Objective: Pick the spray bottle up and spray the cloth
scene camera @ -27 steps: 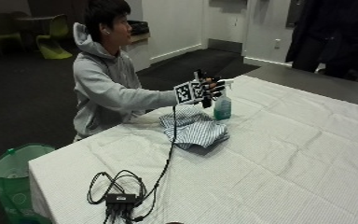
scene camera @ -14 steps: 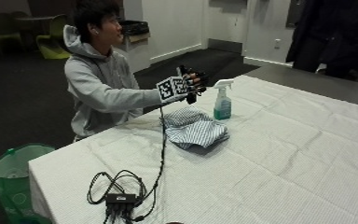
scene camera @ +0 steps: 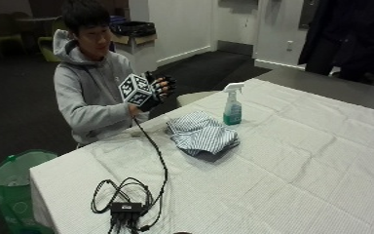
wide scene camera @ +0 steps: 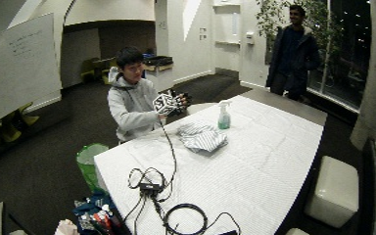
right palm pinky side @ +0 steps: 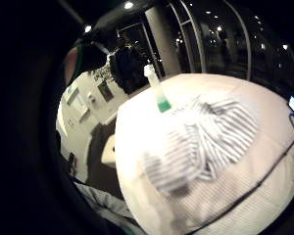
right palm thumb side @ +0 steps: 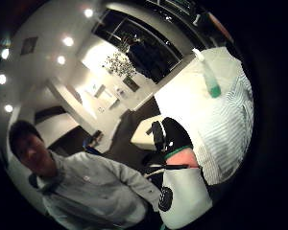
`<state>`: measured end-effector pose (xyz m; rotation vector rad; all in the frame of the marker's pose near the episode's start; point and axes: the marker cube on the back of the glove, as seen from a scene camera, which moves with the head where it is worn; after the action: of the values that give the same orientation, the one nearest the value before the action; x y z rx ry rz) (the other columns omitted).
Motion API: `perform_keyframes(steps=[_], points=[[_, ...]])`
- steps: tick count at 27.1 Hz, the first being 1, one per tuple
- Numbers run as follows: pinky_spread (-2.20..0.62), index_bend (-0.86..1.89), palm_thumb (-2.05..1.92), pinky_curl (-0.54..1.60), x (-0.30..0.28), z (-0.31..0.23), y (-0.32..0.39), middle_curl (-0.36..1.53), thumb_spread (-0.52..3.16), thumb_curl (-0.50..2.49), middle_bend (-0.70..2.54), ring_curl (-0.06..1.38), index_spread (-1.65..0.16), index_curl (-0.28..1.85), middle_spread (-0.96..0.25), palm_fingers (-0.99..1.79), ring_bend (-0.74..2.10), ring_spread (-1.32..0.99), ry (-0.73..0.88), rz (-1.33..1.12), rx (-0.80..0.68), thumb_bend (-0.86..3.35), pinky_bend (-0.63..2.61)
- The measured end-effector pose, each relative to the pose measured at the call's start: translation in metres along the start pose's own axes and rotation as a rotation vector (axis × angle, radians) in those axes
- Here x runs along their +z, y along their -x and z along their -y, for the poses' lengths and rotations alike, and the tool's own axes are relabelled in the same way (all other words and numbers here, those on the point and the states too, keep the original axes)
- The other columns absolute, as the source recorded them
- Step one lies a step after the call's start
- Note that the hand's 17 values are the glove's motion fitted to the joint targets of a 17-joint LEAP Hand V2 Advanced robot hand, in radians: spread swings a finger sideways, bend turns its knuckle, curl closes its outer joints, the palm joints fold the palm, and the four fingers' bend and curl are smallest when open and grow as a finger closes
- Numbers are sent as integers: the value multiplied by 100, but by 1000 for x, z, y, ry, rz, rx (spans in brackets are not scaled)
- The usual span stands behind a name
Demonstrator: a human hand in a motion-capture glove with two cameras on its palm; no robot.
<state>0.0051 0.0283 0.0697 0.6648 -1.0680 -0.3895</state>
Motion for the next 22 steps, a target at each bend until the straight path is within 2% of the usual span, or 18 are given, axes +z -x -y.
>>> perform_keyframes(steps=[5,12,16,22], points=[[9,18,76,32,-59,-52,-25,37,94,46,19,35,-31,31,-10,67,41,-11,-97,-97,-33,-2,37],[5,18,78,32,-129,-101,-81,37,95,46,18,36,-28,34,-11,82,42,-12,-261,-148,60,-2,33],[3,17,78,32,-142,-115,-104,37,96,47,18,36,-26,35,-11,86,41,-12,-294,-155,108,-2,30],[2,17,79,32,-142,-119,-110,37,97,47,18,37,-25,36,-11,89,39,-12,-258,-171,123,-2,27]])
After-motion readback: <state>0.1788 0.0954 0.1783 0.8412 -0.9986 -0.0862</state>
